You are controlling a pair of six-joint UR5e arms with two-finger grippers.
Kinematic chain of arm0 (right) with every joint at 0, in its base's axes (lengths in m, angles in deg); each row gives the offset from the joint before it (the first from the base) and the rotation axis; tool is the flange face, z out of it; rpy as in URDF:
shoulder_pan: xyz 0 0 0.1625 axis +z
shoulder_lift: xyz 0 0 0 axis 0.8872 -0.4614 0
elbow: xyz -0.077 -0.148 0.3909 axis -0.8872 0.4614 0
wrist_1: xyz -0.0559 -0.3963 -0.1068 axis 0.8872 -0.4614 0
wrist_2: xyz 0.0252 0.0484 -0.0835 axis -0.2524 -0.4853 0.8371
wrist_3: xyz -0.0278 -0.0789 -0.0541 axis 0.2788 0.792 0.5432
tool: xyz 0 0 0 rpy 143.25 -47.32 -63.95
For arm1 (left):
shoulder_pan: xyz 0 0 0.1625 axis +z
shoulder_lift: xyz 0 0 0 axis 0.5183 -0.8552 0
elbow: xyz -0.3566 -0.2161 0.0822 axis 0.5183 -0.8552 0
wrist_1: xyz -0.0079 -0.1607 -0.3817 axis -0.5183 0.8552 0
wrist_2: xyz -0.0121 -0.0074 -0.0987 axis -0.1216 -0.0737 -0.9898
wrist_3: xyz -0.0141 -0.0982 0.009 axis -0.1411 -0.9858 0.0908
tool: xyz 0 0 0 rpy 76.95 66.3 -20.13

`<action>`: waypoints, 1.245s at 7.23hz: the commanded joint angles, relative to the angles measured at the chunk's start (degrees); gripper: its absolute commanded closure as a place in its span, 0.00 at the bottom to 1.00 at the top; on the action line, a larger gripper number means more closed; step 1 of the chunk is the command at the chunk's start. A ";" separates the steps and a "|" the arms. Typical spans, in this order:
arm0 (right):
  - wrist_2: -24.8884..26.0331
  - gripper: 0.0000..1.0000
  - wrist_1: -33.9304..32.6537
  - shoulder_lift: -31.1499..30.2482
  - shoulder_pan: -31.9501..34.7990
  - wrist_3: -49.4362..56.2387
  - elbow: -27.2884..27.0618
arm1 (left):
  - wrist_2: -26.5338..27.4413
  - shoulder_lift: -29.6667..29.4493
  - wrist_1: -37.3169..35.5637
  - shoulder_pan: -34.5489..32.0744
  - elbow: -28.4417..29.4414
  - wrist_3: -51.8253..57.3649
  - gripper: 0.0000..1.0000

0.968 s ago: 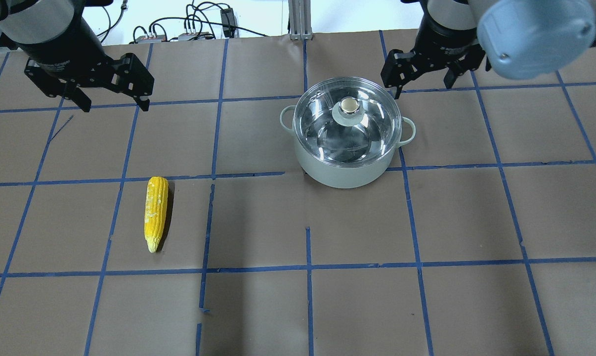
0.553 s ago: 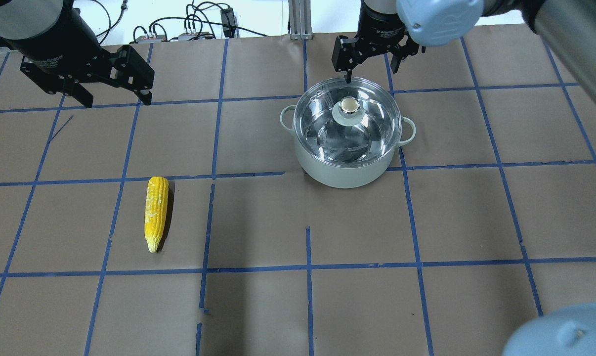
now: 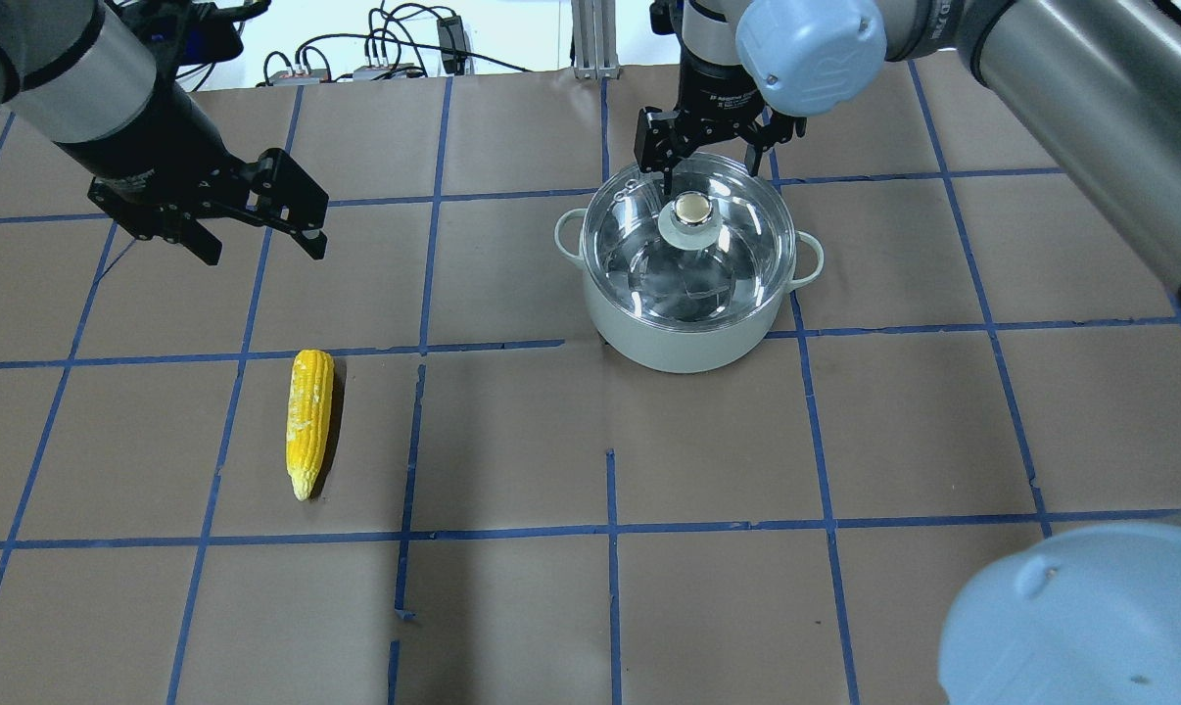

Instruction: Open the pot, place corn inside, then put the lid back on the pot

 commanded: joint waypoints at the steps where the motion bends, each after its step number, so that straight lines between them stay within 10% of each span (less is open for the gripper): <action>1: 0.02 0.01 -6.65 -0.31 0.15 -0.01 -3.45 | 0.07 -1.32 -2.12 0.12 -3.01 0.09 0.00; 4: 0.11 0.03 -6.77 -0.22 1.73 -0.27 -4.07 | 8.41 -4.12 -10.95 1.70 -9.66 0.53 0.01; 5: 0.11 0.07 -6.68 0.04 1.73 -0.10 -4.07 | 8.77 -8.93 -21.28 3.27 -11.01 1.93 0.01; 9: 0.28 0.38 -6.68 0.13 1.73 0.16 -4.25 | 8.42 -14.68 -23.93 4.78 -12.86 3.44 0.00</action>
